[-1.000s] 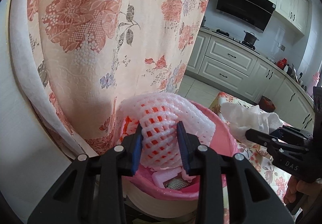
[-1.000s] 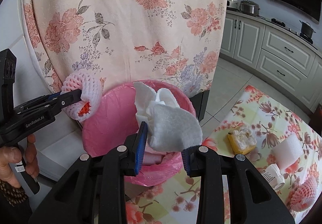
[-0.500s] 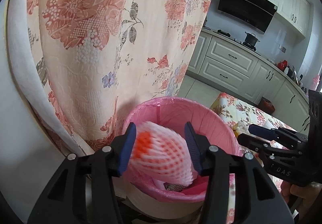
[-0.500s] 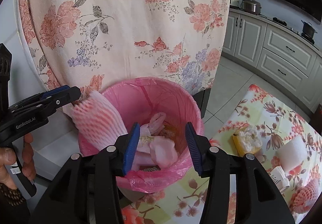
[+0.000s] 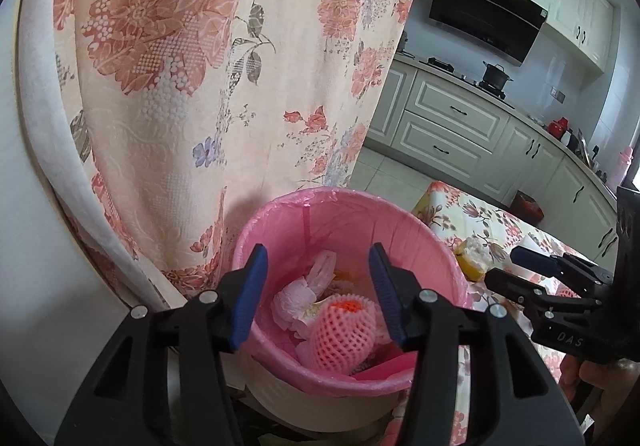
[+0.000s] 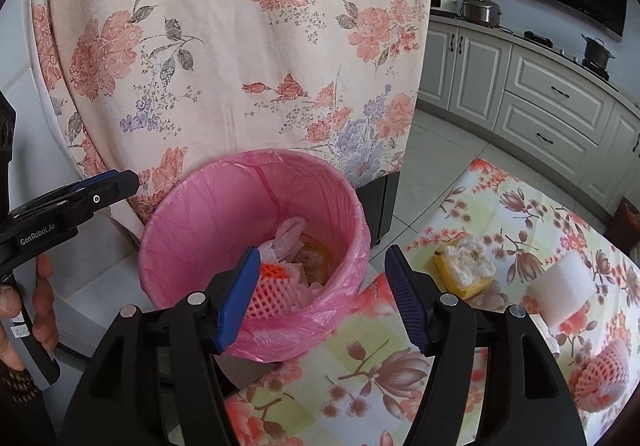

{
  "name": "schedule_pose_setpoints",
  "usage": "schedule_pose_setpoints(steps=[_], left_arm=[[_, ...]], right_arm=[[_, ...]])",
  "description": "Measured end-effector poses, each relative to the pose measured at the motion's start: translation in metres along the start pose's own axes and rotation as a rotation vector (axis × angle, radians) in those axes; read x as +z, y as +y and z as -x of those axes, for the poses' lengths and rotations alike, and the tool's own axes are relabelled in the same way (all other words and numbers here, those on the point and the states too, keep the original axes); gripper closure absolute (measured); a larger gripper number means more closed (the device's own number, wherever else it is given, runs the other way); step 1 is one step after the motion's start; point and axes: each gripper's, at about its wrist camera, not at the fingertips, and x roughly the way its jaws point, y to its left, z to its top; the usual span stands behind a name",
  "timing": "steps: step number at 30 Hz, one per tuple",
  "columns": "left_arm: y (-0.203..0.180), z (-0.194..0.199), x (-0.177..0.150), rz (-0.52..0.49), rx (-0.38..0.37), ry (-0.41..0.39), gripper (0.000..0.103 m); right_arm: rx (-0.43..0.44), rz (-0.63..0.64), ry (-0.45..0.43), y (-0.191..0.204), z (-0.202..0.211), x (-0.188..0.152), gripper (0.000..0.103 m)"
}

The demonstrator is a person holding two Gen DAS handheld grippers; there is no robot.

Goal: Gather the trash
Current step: 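Open both tools to drop the foam net and tissue into the bin, then move both tools back over the table toward the cup and foam net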

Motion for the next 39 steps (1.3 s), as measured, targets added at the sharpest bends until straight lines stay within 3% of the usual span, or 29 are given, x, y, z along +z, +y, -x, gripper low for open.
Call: schedule_pose_setpoints(steps=[25,39], left_arm=[[-0.048,-0.004,-0.004,-0.059,-0.039,0.019,0.048],[-0.099,-0.016,-0.008,-0.120,-0.081,0.045,0.046]], right_arm=[[-0.126,-0.115,-0.031,-0.092,0.051,-0.046,0.034],[-0.199,-0.189,-0.028,-0.152,0.077,-0.080,0.031]])
